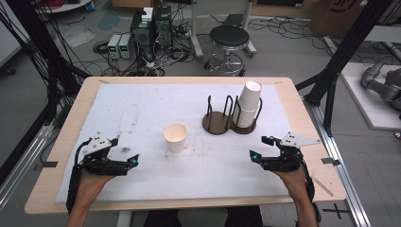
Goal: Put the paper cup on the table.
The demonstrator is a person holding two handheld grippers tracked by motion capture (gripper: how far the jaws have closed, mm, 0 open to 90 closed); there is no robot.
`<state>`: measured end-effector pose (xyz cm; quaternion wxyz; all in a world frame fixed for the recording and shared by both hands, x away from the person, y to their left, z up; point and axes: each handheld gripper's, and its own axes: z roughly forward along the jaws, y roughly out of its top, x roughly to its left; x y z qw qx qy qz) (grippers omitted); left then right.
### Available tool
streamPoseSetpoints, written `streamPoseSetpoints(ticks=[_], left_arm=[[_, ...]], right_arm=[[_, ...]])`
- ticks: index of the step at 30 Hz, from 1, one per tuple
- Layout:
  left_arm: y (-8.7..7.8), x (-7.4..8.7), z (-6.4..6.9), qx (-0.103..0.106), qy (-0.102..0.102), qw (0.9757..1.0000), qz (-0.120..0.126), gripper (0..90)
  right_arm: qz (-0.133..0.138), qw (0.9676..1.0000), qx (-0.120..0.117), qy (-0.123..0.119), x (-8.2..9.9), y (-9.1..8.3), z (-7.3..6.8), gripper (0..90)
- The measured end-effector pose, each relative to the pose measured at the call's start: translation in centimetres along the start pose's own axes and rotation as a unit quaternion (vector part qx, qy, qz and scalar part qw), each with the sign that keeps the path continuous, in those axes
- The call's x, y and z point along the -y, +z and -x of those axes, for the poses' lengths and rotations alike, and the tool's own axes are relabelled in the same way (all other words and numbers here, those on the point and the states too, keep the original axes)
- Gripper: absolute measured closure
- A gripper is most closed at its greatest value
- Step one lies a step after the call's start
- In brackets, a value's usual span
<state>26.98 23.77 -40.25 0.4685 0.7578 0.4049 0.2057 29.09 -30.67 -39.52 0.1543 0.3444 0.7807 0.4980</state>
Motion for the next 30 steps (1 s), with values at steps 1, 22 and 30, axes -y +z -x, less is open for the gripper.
streamPoseSetpoints(ticks=[1,22,30], left_arm=[[-0.02,-0.01,0.01,0.002,0.001,1.0000,-0.001,1.7],[0.15,0.25,-0.04,-0.002,0.003,1.0000,-0.007,1.7],[0.12,0.31,-0.16,-0.001,0.002,1.0000,-0.008,1.7]], right_arm=[[-0.001,1.0000,0.001,0.000,0.02,-0.08,0.01,21.5],[-0.001,1.0000,0.003,0.005,0.15,-0.19,0.03,21.5],[0.000,1.0000,0.004,0.004,0.21,-0.24,0.14,21.4]])
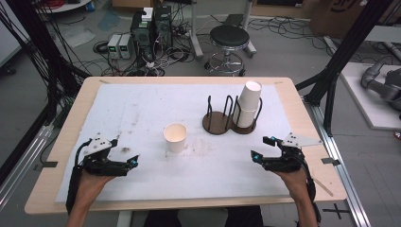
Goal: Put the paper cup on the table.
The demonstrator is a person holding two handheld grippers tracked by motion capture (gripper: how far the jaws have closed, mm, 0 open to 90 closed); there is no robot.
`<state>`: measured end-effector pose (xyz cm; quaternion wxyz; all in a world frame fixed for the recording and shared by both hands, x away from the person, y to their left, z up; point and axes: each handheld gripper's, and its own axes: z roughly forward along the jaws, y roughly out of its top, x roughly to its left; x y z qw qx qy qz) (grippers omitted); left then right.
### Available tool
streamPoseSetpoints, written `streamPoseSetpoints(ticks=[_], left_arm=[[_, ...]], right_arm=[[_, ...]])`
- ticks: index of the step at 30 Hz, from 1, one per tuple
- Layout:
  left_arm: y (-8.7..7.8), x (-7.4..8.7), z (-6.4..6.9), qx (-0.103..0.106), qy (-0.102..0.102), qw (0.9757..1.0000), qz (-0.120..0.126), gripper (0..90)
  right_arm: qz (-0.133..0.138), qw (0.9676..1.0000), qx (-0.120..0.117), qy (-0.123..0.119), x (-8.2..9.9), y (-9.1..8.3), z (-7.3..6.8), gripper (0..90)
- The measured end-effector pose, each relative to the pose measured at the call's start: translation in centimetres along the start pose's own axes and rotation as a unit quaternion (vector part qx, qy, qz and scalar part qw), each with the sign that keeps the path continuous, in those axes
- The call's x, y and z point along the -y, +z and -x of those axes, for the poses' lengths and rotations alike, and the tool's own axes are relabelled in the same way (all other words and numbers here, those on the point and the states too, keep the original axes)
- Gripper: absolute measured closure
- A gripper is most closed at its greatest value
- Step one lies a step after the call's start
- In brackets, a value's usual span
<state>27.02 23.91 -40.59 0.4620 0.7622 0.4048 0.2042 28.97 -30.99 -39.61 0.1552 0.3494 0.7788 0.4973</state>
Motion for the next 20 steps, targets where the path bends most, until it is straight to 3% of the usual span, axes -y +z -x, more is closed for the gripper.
streamPoseSetpoints(ticks=[20], left_arm=[[0.01,0.03,0.17,-0.004,0.001,1.0000,-0.003,1.7]], right_arm=[[-0.001,1.0000,0.000,0.000,0.00,0.02,-0.10,21.5]])
